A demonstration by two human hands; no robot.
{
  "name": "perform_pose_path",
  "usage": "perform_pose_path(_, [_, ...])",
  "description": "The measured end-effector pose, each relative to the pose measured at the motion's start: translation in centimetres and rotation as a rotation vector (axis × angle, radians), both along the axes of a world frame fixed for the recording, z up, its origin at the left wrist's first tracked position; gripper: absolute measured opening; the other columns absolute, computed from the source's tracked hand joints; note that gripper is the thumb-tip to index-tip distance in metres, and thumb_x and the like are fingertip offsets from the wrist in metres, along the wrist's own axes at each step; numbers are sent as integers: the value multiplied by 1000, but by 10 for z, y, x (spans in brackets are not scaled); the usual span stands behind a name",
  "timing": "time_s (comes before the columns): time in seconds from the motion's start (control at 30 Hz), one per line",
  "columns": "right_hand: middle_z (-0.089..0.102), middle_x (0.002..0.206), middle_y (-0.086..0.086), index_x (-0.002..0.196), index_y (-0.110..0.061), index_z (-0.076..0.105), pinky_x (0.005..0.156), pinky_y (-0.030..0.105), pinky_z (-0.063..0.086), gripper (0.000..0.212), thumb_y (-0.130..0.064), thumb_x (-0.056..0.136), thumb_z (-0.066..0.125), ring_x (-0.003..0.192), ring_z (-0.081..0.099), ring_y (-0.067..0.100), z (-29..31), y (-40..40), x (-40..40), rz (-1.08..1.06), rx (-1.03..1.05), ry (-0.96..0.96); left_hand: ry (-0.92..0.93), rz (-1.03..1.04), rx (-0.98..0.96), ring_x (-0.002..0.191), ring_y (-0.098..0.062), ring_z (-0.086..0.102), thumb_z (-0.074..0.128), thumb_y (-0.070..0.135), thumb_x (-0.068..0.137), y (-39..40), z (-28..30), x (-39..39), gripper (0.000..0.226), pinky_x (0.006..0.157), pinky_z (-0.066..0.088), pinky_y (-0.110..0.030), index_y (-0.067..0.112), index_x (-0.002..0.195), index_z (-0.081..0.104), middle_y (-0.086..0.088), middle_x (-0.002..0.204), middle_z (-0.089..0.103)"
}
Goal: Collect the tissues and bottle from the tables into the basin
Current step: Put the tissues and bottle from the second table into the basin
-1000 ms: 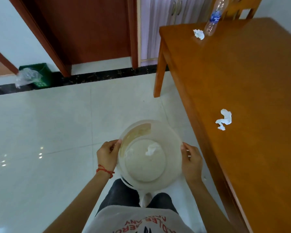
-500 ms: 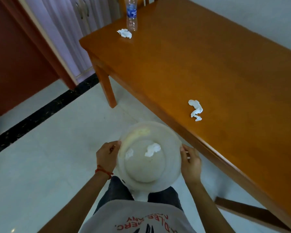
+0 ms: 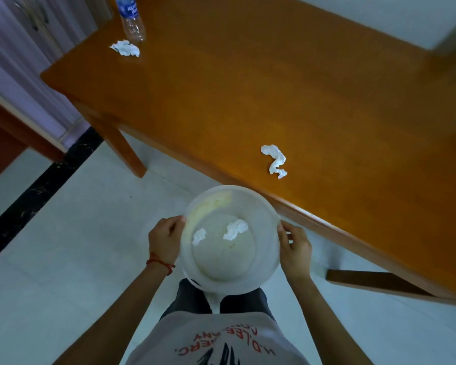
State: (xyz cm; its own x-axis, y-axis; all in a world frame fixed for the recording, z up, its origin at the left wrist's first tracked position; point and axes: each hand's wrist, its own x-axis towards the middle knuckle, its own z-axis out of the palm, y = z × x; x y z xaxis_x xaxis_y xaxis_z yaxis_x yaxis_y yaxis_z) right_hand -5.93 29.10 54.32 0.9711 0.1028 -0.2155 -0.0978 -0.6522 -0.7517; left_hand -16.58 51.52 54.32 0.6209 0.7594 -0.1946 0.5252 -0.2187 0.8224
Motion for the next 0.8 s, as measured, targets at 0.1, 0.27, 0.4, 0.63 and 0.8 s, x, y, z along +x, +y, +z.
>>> perform_pose_path(0.1, [64,114,9,109,-17,61,77,27,46,27,-32,91,47,89,59,19,-4,-5,13,44,-2,-9,2,-30,15,73,-25,53,52,16,88,1,-7,6,23,61,37,-16,-1,83,67,-13,76,61])
perform_pose_path(0.27, [63,114,9,110,-13,60,78,28,43,28,-29,91,48,96,58,22,4,-1,54,67,-15,-85,7,-34,34,66,-27,51,52,18,87,5,-11,14,29,59,38,-20,0,68,63,-19,67,59])
perform_pose_path(0.4, [60,118,12,114,-11,57,85,33,46,32,-31,92,47,105,57,26,8,20,99,53,-34,-164,35,-21,51,61,-24,48,50,26,85,8,-14,15,37,56,37,-21,-1,61,57,-20,63,56])
perform_pose_path(0.63, [41,143,6,133,-19,40,105,45,36,45,-38,92,44,131,36,26,-11,53,151,215,-153,-203,26,18,39,55,-11,45,45,29,80,7,-17,15,30,55,36,-18,9,58,52,-2,55,48])
perform_pose_path(0.8, [28,151,2,138,-25,31,107,45,31,49,-41,93,40,137,26,26,-20,66,166,420,-290,-261,41,33,48,57,-20,45,50,18,87,6,-18,17,32,55,36,-18,0,61,57,-10,59,52])
